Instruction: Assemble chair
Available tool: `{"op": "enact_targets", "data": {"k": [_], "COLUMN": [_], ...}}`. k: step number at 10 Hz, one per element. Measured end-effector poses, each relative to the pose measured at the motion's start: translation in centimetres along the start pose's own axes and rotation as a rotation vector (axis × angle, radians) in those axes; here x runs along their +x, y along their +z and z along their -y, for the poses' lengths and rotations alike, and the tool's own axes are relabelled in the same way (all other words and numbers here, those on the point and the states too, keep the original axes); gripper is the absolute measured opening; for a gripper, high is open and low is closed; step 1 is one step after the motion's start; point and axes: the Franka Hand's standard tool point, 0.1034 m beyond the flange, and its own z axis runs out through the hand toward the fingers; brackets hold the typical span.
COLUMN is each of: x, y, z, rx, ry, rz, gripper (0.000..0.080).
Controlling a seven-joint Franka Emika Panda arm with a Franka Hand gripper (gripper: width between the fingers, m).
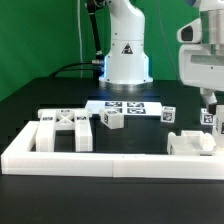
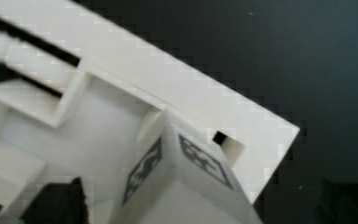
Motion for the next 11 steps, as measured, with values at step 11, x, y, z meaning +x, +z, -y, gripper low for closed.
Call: {"op": "enact_targets", "data": {"k": [11], "x": [0.50], "y": [-0.02], "z": [-0.11], "rx": [-0.046], "ry": [-0.895], "rz": [-0.033], "gripper": [0.0649]}}
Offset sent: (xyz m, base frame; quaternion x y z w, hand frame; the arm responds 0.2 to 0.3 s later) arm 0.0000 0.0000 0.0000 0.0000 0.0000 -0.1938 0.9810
